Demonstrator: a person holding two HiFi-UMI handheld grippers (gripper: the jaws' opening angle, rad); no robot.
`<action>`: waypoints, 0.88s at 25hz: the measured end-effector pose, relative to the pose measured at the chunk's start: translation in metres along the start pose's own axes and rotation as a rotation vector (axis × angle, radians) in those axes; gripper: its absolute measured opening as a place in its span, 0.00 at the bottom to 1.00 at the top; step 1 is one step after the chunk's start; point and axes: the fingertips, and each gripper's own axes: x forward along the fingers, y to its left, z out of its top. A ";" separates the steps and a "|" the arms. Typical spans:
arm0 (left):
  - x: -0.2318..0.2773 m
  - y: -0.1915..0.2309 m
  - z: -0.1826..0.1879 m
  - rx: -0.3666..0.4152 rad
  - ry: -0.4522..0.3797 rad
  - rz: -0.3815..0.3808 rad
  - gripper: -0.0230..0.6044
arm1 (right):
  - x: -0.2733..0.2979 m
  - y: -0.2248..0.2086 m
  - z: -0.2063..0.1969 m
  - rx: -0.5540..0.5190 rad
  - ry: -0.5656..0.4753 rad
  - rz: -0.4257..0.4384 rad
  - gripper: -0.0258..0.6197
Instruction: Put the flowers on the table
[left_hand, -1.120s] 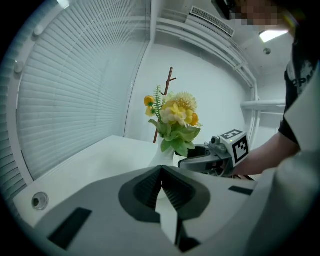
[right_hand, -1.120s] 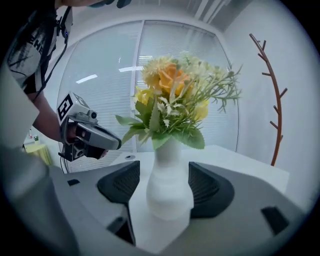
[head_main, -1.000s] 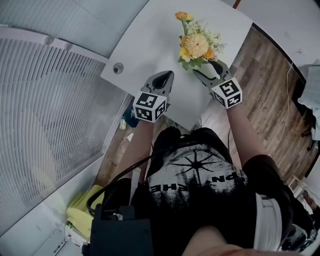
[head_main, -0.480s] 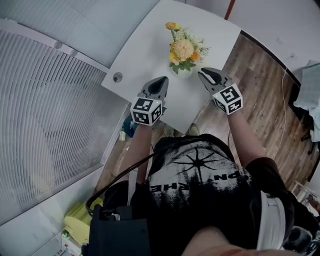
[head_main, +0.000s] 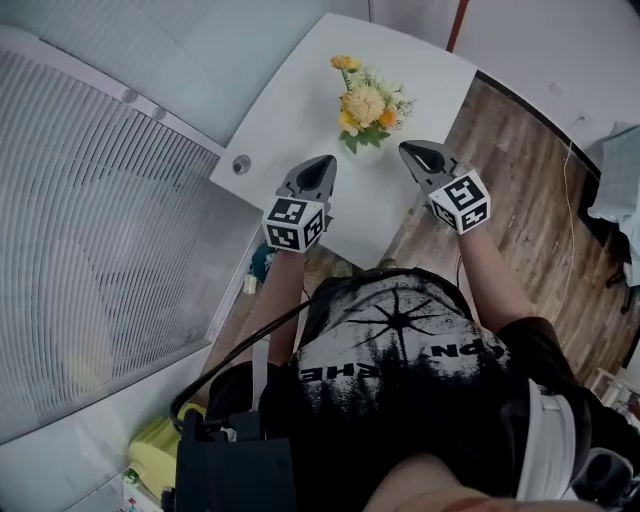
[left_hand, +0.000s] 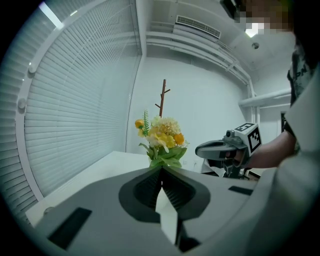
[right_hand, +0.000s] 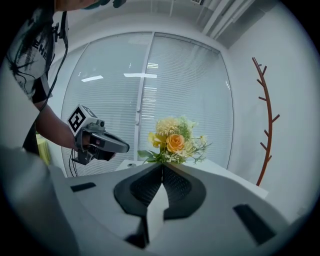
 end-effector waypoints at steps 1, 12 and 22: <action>0.000 0.000 0.000 0.001 0.000 -0.001 0.06 | 0.000 0.000 0.001 0.000 -0.002 -0.002 0.07; 0.002 0.001 -0.007 -0.002 0.013 -0.021 0.06 | 0.002 0.000 -0.009 0.010 0.029 -0.023 0.07; 0.007 0.008 -0.007 -0.003 0.014 -0.024 0.06 | 0.010 -0.001 -0.013 0.005 0.039 -0.029 0.06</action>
